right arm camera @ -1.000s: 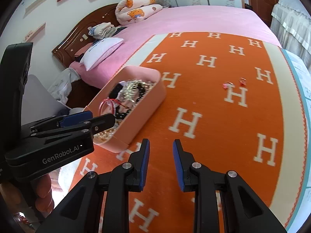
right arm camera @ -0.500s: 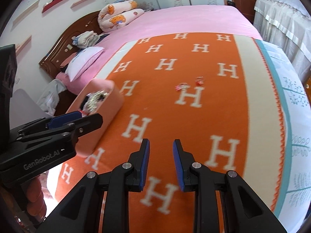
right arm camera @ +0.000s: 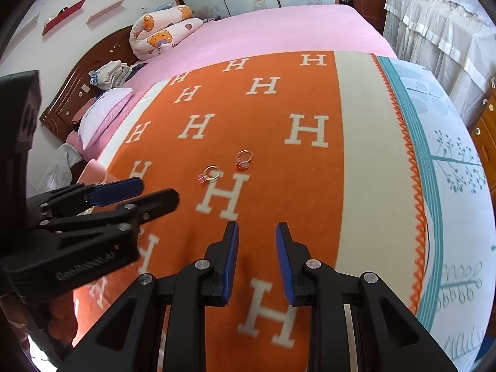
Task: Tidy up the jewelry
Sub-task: 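Move both open tools over the two red-stone rings on the blanket, then close the left tool on one red-stone ring while the right tool grasps the other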
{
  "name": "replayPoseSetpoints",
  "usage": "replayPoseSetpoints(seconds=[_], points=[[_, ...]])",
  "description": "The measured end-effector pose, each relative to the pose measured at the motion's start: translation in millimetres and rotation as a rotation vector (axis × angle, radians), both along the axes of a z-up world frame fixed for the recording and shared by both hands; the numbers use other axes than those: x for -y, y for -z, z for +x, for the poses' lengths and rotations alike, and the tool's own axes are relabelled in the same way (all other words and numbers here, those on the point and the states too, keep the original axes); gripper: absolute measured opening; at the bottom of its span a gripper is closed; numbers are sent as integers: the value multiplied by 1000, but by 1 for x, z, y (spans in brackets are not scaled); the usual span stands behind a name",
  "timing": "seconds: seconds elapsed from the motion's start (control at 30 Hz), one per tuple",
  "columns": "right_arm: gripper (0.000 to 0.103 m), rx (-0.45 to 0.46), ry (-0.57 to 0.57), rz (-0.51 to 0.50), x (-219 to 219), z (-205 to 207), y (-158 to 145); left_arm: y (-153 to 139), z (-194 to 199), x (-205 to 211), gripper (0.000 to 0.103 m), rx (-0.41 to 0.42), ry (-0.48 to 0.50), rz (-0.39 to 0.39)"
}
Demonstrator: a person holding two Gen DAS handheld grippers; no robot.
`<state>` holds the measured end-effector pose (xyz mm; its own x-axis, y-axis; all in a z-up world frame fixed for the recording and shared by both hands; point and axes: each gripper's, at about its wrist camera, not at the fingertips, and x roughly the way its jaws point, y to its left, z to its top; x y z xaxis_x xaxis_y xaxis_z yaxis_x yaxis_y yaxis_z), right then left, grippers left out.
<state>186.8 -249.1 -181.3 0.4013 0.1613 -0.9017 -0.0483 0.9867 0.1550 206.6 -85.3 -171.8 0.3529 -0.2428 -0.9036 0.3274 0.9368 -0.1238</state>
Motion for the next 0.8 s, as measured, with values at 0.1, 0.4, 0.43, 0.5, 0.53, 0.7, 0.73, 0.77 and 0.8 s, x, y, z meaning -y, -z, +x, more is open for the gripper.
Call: replayPoseSetpoints(seconds=[0.1, 0.4, 0.43, 0.5, 0.53, 0.7, 0.73, 0.77, 0.8], points=[[25, -4, -2, -3, 2, 10, 7, 10, 12, 12, 48, 4, 52, 17], [25, 7, -6, 6, 7, 37, 15, 27, 31, 29, 29, 3, 144, 39], [25, 8, -6, 5, 7, 39, 16, 27, 32, 29, 27, 2, 149, 39], [25, 7, -7, 7, 7, 41, 17, 27, 32, 29, 23, 9, 159, 35], [25, 5, -7, 9, 7, 43, 18, 27, 32, 29, 18, 11, 161, 33], [25, 6, -19, 11, 2, 50, 23, 27, 30, 29, 13, 23, 168, 20], [25, 7, -24, 12, -1, 52, 24, 26, 30, 28, 13, 23, 162, 15], [25, 7, -28, 11, -3, 54, 24, 26, 30, 26, 13, 22, 154, 8], [25, 8, -33, 10, -5, 56, 25, 26, 30, 24, 13, 18, 141, 1]])
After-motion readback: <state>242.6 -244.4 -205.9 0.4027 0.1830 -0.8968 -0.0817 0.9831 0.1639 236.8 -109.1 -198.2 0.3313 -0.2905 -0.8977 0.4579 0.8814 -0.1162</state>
